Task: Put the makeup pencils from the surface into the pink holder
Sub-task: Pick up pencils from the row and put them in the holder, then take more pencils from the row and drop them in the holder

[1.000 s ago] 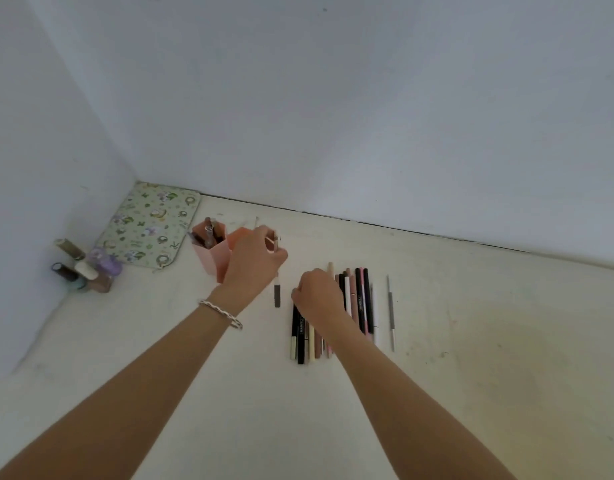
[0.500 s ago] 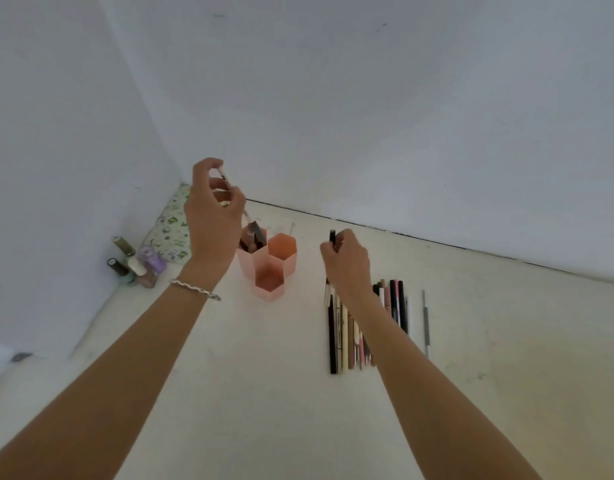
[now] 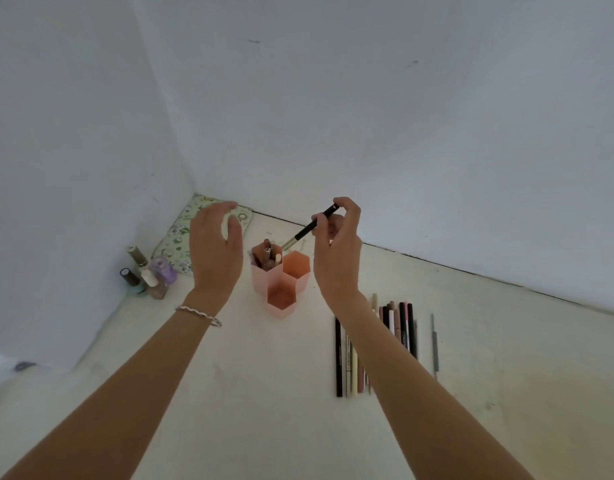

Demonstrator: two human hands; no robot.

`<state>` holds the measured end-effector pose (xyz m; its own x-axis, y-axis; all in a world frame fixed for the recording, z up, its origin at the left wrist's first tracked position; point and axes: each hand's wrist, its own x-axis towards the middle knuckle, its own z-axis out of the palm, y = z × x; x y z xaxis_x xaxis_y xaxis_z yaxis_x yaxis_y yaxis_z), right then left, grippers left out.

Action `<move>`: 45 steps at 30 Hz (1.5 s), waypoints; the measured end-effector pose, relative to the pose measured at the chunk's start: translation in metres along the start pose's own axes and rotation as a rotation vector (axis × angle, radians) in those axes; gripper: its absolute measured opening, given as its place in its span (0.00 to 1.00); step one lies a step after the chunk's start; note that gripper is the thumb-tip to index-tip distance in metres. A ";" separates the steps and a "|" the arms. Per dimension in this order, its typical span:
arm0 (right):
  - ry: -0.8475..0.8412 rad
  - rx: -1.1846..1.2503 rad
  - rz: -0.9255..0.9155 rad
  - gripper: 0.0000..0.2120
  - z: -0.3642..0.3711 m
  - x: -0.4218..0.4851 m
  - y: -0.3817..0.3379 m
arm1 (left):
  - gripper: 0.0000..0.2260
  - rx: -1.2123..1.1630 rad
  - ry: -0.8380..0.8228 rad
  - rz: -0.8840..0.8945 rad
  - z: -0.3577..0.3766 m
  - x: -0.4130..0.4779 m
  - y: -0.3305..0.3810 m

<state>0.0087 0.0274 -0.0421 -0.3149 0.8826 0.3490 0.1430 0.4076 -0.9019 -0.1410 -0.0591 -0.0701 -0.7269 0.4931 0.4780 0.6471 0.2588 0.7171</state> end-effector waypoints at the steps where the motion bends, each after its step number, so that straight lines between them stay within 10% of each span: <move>1: -0.019 -0.017 -0.004 0.11 0.007 -0.003 0.002 | 0.11 -0.046 0.025 -0.038 -0.005 0.006 0.001; 8: -0.320 -0.374 -0.094 0.08 0.035 -0.027 0.033 | 0.14 -0.216 -0.018 -0.100 -0.017 0.012 0.026; 12: -0.103 -0.374 -0.162 0.14 0.017 -0.031 0.037 | 0.12 -0.283 -0.068 -0.083 -0.005 -0.009 0.053; 19: 0.058 -0.282 0.165 0.18 -0.064 -0.020 0.050 | 0.08 0.078 -0.828 -0.281 0.072 -0.105 0.067; 23: 0.047 -0.332 0.241 0.17 -0.106 -0.031 0.062 | 0.10 0.255 -0.975 -0.308 0.095 -0.146 0.062; 31: -0.003 -0.409 0.298 0.13 -0.135 -0.057 0.083 | 0.15 0.389 -0.907 -0.180 0.109 -0.165 0.070; 45: -0.542 -1.117 0.202 0.09 -0.058 -0.070 0.116 | 0.22 -0.123 -0.514 -0.110 0.053 -0.068 0.098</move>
<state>0.1013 0.0267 -0.1565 -0.5015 0.8506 -0.1582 0.8646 0.4861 -0.1273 -0.0156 -0.0231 -0.0594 -0.5626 0.8196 0.1087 0.5194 0.2480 0.8177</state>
